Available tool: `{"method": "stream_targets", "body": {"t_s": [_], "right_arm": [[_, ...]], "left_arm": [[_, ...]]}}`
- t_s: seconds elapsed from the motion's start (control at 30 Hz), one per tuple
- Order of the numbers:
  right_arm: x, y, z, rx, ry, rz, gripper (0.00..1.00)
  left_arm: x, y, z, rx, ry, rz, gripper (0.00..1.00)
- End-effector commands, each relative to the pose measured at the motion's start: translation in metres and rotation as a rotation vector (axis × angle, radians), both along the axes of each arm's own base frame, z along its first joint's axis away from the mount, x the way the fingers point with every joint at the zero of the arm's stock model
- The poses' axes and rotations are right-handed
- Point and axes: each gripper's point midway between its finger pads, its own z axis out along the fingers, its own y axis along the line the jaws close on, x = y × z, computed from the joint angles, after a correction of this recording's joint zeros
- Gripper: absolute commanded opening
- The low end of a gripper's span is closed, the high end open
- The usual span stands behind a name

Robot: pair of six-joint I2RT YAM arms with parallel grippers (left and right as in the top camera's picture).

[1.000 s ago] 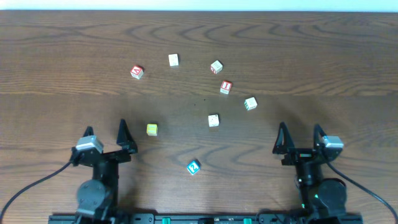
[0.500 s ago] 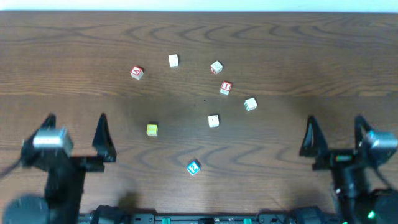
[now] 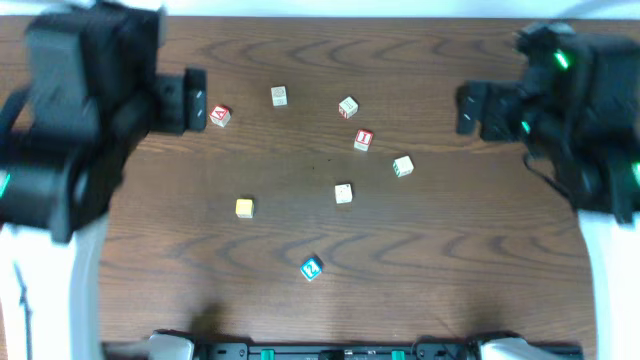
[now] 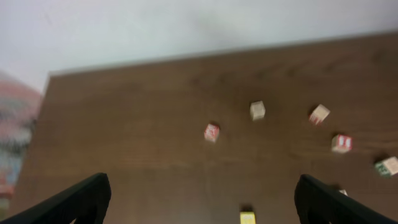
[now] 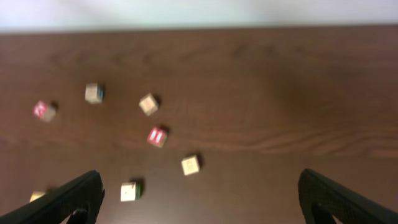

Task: Spell out Ai2
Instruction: 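Raise both arms from rest toward the blocks, then lower the right gripper onto the red 'I' block and grasp it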

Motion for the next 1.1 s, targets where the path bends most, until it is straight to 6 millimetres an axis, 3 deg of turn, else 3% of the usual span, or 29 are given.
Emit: {"method": "stream_targets", "body": {"t_s": [0.0, 0.07, 0.2, 0.4, 0.5, 0.63, 0.8, 0.9, 1.07], "right_arm": [[0.013, 0.018, -0.024, 0.041, 0.108, 0.090, 0.99], [0.018, 0.019, -0.055, 0.051, 0.231, 0.057, 0.99], [0.027, 0.023, -0.109, 0.052, 0.417, 0.042, 0.99], [0.049, 0.049, -0.159, 0.119, 0.517, 0.169, 0.99], [0.057, 0.054, -0.182, 0.141, 0.571, 0.112, 0.99], [0.063, 0.060, -0.200, 0.196, 0.625, -0.029, 0.99], [0.070, 0.080, -0.220, 0.219, 0.651, -0.160, 0.99], [0.075, 0.100, -0.226, 0.206, 0.617, -0.251, 0.99], [0.075, 0.114, -0.235, 0.131, 0.558, -0.356, 0.95]], "left_arm": [[0.032, 0.014, -0.036, -0.072, 0.118, 0.173, 0.95], [0.048, 0.023, -0.070, -0.134, 0.222, 0.263, 0.95], [0.073, 0.018, -0.131, -0.268, 0.422, 0.227, 0.95], [0.099, 0.025, -0.192, -0.322, 0.563, 0.249, 0.96], [0.106, 0.020, -0.214, -0.259, 0.607, 0.170, 0.95], [0.107, 0.024, -0.231, -0.144, 0.638, 0.190, 0.95], [0.112, 0.013, -0.231, -0.157, 0.623, 0.162, 0.95], [0.113, 0.015, -0.231, -0.145, 0.619, 0.167, 0.95], [0.109, 0.015, -0.232, -0.142, 0.632, 0.169, 0.95]]}}
